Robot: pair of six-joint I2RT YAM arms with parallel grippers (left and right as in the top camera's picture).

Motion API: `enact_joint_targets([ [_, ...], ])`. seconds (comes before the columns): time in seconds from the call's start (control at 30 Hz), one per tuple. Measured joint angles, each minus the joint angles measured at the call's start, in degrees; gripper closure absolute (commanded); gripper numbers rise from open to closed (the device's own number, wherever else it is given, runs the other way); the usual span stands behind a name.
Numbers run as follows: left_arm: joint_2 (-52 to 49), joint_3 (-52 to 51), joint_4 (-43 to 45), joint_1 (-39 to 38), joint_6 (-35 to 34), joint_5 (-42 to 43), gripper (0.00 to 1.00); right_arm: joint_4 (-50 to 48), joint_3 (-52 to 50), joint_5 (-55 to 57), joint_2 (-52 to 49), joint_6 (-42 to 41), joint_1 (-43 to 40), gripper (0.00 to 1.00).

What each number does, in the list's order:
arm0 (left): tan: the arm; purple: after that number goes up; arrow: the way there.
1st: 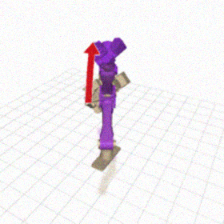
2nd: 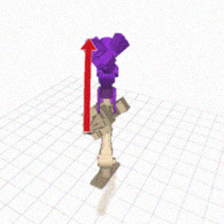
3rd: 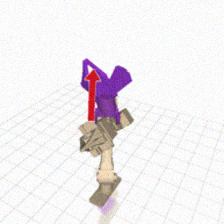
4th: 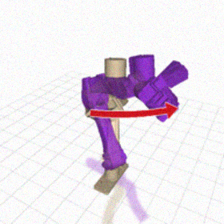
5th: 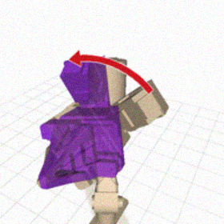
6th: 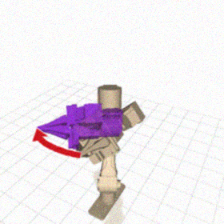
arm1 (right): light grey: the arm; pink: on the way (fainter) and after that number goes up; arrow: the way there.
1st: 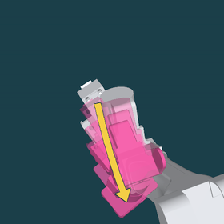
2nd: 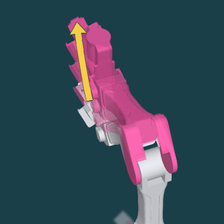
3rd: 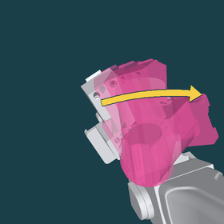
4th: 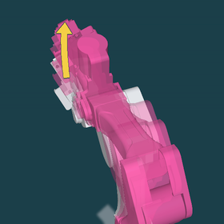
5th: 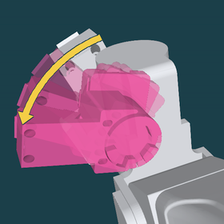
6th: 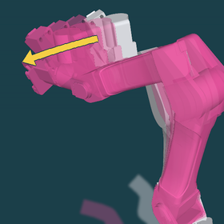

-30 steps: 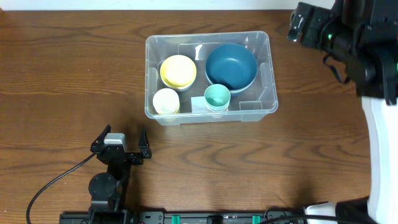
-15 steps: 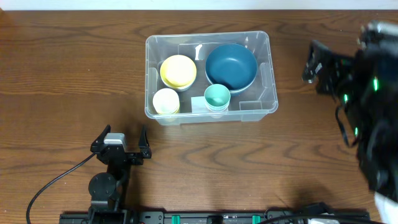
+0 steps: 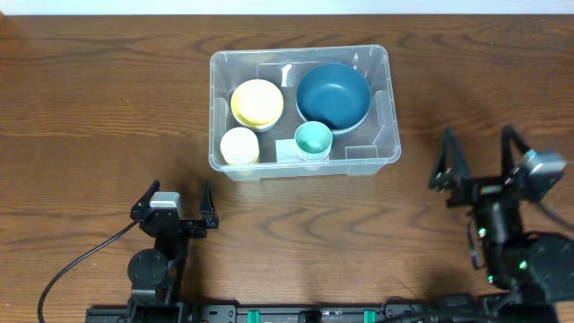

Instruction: Pack container

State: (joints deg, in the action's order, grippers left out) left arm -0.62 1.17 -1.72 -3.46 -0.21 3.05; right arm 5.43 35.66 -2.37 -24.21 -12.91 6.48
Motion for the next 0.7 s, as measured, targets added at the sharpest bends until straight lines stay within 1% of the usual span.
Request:
enact_joint_targets([
  [0.17, 0.0, 0.0, 0.0, 0.0, 0.0, 0.0, 0.02, -2.8, -9.3, -1.8, 7.8, 3.6, 0.0, 0.01],
  [0.47, 0.0, 0.0, 0.0, 0.0, 0.0, 0.0, 0.02, -6.2, -20.9, -5.1, 19.7, 8.2, -2.5, 0.01],
  [0.6, 0.0, 0.0, 0.0, 0.0, 0.0, 0.0, 0.02, -6.8, -24.5, -5.9, 23.2, 8.9, -3.3, 0.01],
  [0.7, 0.0, 0.0, 0.0, 0.0, 0.0, 0.0, 0.02, -7.9, -26.2, -6.1, 23.3, 9.8, -3.3, 0.01],
])
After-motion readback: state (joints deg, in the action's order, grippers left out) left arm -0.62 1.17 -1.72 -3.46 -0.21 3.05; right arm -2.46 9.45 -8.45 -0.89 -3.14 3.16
